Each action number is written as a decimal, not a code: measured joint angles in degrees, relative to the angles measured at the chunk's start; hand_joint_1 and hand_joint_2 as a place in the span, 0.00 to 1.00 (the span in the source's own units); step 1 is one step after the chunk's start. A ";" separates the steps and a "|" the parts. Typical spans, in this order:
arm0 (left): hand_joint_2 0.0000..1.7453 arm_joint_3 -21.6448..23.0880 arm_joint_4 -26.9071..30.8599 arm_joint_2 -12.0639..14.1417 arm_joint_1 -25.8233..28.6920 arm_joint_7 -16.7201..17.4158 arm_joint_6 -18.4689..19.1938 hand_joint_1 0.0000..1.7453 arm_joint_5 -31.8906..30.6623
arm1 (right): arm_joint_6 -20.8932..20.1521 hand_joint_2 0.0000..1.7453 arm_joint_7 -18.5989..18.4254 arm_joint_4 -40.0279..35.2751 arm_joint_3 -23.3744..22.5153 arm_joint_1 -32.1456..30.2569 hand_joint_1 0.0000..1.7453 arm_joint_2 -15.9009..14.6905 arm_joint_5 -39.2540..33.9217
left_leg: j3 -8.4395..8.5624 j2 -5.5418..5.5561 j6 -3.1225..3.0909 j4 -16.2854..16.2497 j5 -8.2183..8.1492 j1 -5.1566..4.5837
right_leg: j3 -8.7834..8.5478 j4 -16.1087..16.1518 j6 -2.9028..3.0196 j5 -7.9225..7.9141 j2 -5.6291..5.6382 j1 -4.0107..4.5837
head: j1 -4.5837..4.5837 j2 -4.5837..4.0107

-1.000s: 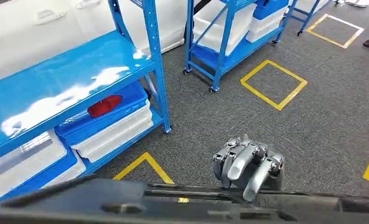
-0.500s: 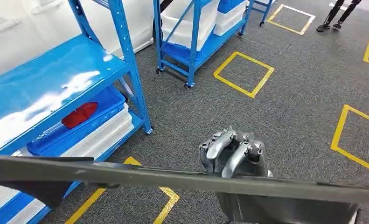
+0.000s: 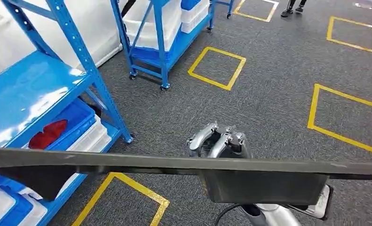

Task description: Take the parts from the cabinet and place them on the table.

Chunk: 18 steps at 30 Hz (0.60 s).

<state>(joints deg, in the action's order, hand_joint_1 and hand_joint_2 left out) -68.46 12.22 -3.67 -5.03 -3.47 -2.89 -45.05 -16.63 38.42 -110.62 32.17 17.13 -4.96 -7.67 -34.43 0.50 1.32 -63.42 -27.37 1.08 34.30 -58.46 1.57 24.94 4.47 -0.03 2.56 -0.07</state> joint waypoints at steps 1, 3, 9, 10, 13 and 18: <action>1.00 -0.04 0.00 0.02 0.05 -0.09 -0.04 0.00 0.13 | -0.07 1.00 0.02 0.15 0.07 0.19 1.00 0.09 -0.15 | 1.43 2.91 -0.24 3.77 0.93 0.22 | 0.19 -0.22 -0.22 0.15 0.53 -0.18 | 0.00 0.00; 1.00 -0.15 0.00 0.00 0.07 -0.35 -0.13 0.00 0.50 | -0.13 1.00 0.11 0.50 0.18 0.66 1.00 0.29 -0.46 | 1.82 3.20 -0.42 4.57 0.47 0.06 | 0.79 -0.64 -1.02 0.04 1.71 -0.10 | 0.00 0.02; 1.00 -0.33 0.00 -0.09 -0.16 -0.59 -0.15 0.00 0.52 | 0.13 1.00 0.26 0.42 0.18 1.16 1.00 0.31 -0.70 | 2.47 -0.31 -2.37 5.66 1.08 0.08 | 4.78 -8.54 -2.86 4.67 -3.13 -0.33 | -0.02 0.00; 1.00 -0.33 0.00 -0.09 -0.03 -0.59 -0.15 0.00 0.46 | 0.24 1.00 0.26 0.42 0.18 1.01 1.00 0.31 -0.74 | 2.46 -0.98 -2.43 5.65 1.02 0.00 | 7.04 -13.04 -3.08 6.59 -3.59 -0.50 | -0.02 0.00; 1.00 -0.33 0.00 -0.09 0.02 -0.50 -0.15 0.00 -0.13 | 0.26 1.00 0.24 0.39 0.16 0.50 1.00 0.29 -0.81 | 2.57 -3.22 -2.36 5.60 0.75 -0.05 | 8.82 -16.09 -3.46 5.81 -4.00 -0.83 | -0.02 0.00; 1.00 -0.31 0.00 -0.09 -0.11 -0.57 -0.17 0.00 -0.52 | 0.13 1.00 0.11 -0.17 -0.02 0.47 1.00 0.29 -1.38 | 3.46 -5.93 -1.10 5.43 -0.22 -0.59 | 0.81 -0.25 -1.56 0.05 -8.87 0.49 | 0.00 0.00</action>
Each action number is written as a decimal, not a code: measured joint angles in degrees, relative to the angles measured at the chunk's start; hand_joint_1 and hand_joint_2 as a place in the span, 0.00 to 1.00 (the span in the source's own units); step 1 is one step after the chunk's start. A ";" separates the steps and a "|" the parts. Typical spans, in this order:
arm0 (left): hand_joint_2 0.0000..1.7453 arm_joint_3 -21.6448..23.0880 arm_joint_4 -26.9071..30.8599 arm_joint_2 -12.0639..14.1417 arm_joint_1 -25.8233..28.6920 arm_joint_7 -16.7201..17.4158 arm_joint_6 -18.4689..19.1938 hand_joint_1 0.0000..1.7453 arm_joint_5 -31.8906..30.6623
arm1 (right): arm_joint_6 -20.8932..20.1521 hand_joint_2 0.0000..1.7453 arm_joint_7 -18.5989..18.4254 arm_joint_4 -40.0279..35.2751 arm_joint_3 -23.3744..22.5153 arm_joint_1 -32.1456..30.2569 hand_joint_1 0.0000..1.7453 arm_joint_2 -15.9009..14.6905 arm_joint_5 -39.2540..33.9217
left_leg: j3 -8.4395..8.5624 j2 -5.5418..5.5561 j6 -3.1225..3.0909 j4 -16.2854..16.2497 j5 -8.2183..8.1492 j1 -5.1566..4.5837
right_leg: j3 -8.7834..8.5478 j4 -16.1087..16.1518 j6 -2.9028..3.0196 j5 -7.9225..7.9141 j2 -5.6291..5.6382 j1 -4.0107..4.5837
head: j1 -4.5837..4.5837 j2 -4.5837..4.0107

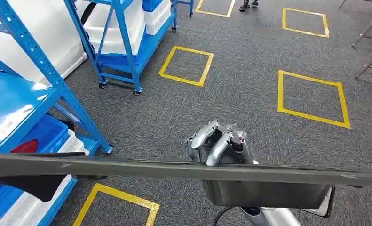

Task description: Take the parts from the cabinet and place them on the table.

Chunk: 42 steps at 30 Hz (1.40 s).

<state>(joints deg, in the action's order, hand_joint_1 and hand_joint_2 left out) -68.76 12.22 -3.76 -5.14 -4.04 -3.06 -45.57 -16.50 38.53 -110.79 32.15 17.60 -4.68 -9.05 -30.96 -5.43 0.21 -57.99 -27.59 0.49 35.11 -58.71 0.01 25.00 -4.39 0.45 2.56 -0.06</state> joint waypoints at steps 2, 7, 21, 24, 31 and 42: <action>1.00 0.00 0.00 0.00 -0.08 -0.02 0.00 0.00 -0.04 | -0.09 1.00 -0.02 -0.02 -0.17 -0.31 1.00 -0.02 -0.13 | 0.42 -1.12 0.57 0.33 -0.16 0.01 | 0.23 -0.06 0.46 0.16 1.22 0.16 | 0.00 0.00; 1.00 0.07 0.00 0.09 0.03 0.09 0.02 0.00 -0.70 | -0.20 1.00 -0.07 -0.35 -0.52 -0.99 1.00 0.00 -0.31 | -4.42 4.41 1.41 -11.43 -7.23 0.42 | -0.45 1.06 1.93 -0.48 4.56 -0.49 | 0.00 0.00; 1.00 -0.17 0.00 0.20 -0.30 -0.33 -0.59 0.00 1.18 | -2.19 1.00 -0.39 -0.35 -1.73 -1.91 1.00 -0.02 -1.36 | -0.59 6.24 -1.22 0.33 1.08 0.59 | 1.89 -3.30 -1.08 1.96 5.88 -0.55 | 0.00 0.00; 1.00 -0.31 0.00 0.24 0.09 -0.07 -1.03 0.00 1.18 | -2.32 1.00 -0.39 -0.35 -1.88 -1.97 1.00 -0.02 -1.44 | -0.70 4.00 -1.40 0.28 0.93 0.33 | 8.66 -16.92 -1.68 7.76 4.86 -1.00 | -0.02 0.00; 1.00 -0.61 0.00 0.17 -0.10 0.24 -1.07 0.00 1.07 | -2.27 1.00 -0.42 -0.39 -1.97 -1.70 1.00 -0.02 -1.55 | 0.08 0.49 -0.19 0.19 0.03 -0.23 | -0.42 0.14 -0.08 0.33 0.93 -0.17 | 0.00 0.00; 1.00 -0.66 0.00 0.13 0.14 0.63 -1.36 0.00 0.35 | -1.95 1.00 -0.46 -0.24 -2.19 -1.72 1.00 0.15 -3.37 | -7.64 4.89 1.30 -15.60 -5.79 0.24 | -0.93 0.97 1.97 -0.09 7.79 -0.36 | 0.00 0.00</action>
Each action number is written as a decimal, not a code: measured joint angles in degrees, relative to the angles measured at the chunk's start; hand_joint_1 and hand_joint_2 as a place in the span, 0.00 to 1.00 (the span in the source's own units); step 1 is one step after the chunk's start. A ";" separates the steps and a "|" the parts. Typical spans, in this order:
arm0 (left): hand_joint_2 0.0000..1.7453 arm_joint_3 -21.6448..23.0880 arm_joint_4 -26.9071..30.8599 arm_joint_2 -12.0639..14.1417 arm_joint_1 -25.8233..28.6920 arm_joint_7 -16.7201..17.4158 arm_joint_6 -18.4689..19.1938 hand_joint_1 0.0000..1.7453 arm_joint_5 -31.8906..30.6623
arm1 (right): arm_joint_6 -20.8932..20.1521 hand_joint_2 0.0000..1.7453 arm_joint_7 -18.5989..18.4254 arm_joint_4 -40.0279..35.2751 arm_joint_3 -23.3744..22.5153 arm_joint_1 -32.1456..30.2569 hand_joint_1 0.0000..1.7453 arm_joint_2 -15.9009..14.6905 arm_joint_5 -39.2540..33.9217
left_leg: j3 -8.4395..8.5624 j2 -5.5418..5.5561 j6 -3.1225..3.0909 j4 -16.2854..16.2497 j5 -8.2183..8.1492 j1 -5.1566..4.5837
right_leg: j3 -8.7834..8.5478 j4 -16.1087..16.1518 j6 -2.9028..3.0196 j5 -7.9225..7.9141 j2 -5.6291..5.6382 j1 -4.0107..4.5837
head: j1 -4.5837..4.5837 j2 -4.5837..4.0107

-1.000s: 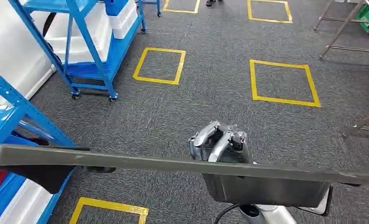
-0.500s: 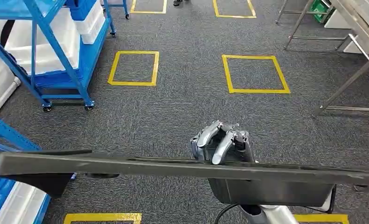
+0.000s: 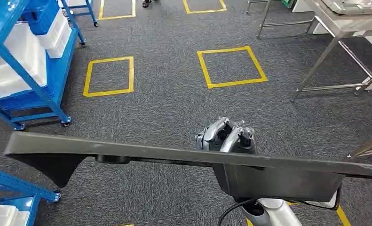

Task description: Take the parts from the cabinet and place them on the table.

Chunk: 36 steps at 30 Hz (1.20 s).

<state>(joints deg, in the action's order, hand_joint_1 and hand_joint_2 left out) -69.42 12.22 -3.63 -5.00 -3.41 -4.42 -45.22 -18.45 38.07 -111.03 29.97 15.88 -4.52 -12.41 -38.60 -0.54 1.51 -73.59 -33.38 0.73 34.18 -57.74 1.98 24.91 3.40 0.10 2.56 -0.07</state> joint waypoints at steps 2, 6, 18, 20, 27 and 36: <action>1.00 0.00 0.00 0.00 -0.11 0.00 -0.04 0.00 0.00 | 0.00 1.00 0.02 -0.02 -0.04 0.03 1.00 0.00 -0.11 | 4.49 1.44 -0.38 10.52 6.19 0.06 | -0.26 -0.33 -0.31 0.20 1.57 -0.09 | 0.00 0.00; 1.00 0.00 0.00 0.00 -0.22 -0.15 -0.04 0.00 -0.02 | -1.38 1.00 -0.02 0.07 -1.47 0.23 1.00 -0.04 -3.28 | 6.34 3.76 -1.07 15.10 6.41 -0.18 | 0.64 -0.91 -1.68 0.26 3.61 -0.34 | 0.00 0.02; 1.00 -0.02 0.00 0.11 -0.09 -0.28 0.44 0.00 -0.06 | -4.87 1.00 -0.20 0.44 -5.99 0.09 1.00 -0.20 -4.94 | 6.91 -2.18 -2.82 16.12 6.71 -0.36 | 8.57 -16.35 -3.57 5.89 -2.89 -0.88 | -0.02 0.00; 1.00 -0.07 0.00 0.07 -0.13 -0.26 0.37 0.00 0.00 | -5.73 1.00 -0.18 0.44 -6.32 0.07 1.00 -0.20 -4.94 | 7.41 -3.41 -2.52 16.12 6.36 -0.36 | 3.34 -6.36 -3.26 0.97 -4.22 -0.80 | 0.00 0.00; 1.00 -0.22 0.00 0.09 -0.37 -1.27 0.15 0.00 -0.15 | -7.23 1.00 -0.09 -0.17 -7.13 0.25 1.00 -0.20 -3.65 | 8.29 -4.31 -0.43 15.42 4.65 -0.37 | 0.22 0.12 -0.96 0.00 -4.60 -0.08 | -0.02 0.00; 1.00 -0.22 0.00 0.40 0.23 -1.66 0.50 0.00 -0.52 | -6.10 1.00 -0.09 -0.31 -7.10 1.87 1.00 -0.26 -3.28 | 5.18 2.63 -0.23 12.31 7.05 0.27 | 0.01 -0.73 -0.77 0.40 1.69 -0.33 | 0.00 0.00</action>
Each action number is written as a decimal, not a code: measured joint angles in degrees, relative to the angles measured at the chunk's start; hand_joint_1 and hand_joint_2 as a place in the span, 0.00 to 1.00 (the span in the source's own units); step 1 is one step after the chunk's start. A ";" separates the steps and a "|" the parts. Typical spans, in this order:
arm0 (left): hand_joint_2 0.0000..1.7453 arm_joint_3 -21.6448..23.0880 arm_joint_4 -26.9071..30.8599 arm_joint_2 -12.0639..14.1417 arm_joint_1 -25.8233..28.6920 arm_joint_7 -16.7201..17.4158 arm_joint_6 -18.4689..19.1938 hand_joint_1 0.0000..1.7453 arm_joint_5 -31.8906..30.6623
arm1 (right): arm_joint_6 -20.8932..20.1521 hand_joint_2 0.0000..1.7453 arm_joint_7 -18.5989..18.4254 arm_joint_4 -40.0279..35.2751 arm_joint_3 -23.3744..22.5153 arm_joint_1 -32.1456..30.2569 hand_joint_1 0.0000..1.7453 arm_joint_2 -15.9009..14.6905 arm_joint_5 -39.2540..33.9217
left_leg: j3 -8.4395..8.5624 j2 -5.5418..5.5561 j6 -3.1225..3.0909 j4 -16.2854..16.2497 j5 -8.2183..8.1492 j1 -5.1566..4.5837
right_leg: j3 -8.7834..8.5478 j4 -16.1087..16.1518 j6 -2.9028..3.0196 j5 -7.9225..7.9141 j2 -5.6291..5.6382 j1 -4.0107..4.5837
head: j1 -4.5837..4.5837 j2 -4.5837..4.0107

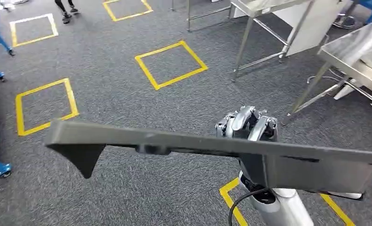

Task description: Take the parts from the cabinet and place them on the table.

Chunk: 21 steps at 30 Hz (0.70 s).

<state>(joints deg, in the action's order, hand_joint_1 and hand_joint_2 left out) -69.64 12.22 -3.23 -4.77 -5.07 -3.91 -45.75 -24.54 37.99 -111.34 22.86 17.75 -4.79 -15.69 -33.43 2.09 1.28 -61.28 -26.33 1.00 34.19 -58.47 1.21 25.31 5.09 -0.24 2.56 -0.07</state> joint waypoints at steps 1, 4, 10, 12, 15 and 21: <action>1.00 -0.06 0.00 0.02 -0.02 0.00 -0.09 0.00 0.04 | 0.09 1.00 -0.11 0.00 0.02 0.23 1.00 0.02 -0.30 | 0.74 2.57 -0.16 2.03 -0.68 0.08 | 0.36 -0.50 -0.37 0.21 0.60 0.31 | 0.00 0.00; 1.00 -0.17 0.00 0.07 -0.12 0.07 -0.39 0.00 0.20 | 0.70 1.00 -0.15 -0.33 0.07 0.19 1.00 0.00 -0.92 | 0.93 1.33 -0.86 2.38 -0.81 -0.31 | 1.02 -0.33 -1.58 -0.28 2.23 -0.26 | 0.00 0.02; 1.00 -0.22 0.00 -0.09 -0.11 0.46 -2.27 0.00 -0.02 | 2.03 1.00 -0.48 -0.76 0.30 -0.17 1.00 0.00 -1.09 | 1.39 -2.80 -2.48 3.69 -0.12 -0.34 | 8.17 -14.84 -2.67 7.00 -4.31 -0.24 | -0.04 0.00; 1.00 -0.22 0.00 -0.09 -0.03 0.68 -3.47 0.00 -0.52 | 2.12 1.00 -0.48 -0.68 0.35 -0.52 1.00 -0.09 -1.09 | 1.39 -4.29 -2.45 3.66 -0.24 -0.44 | 9.11 -16.55 -2.85 6.24 -4.53 -0.50 | -0.02 0.02; 1.00 -0.22 0.00 -0.11 -0.19 0.68 -5.33 0.00 -0.55 | 2.45 1.00 -0.41 -0.66 0.42 -0.53 1.00 -0.11 -1.09 | 1.79 -6.01 -2.09 3.65 -0.57 -0.45 | 2.21 -3.65 -2.42 -0.03 -6.82 -0.38 | -0.04 0.00; 1.00 -1.03 0.00 0.59 -0.64 -1.14 -7.58 0.00 1.82 | 2.82 1.00 0.39 -0.44 0.44 -0.91 1.00 -0.42 -1.27 | 2.51 -8.99 -0.11 3.79 -1.59 -0.85 | 0.25 0.71 -0.28 -0.27 -6.46 0.21 | -0.02 0.02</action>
<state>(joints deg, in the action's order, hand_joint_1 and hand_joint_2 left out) -70.66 12.22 -2.64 -5.41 -6.21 -11.50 -43.93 -21.73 38.38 -111.78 23.30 16.84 -5.20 -16.96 -30.92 -6.90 1.17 -57.49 -27.92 0.15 34.44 -57.75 0.93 25.04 -1.37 -0.03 2.54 -0.04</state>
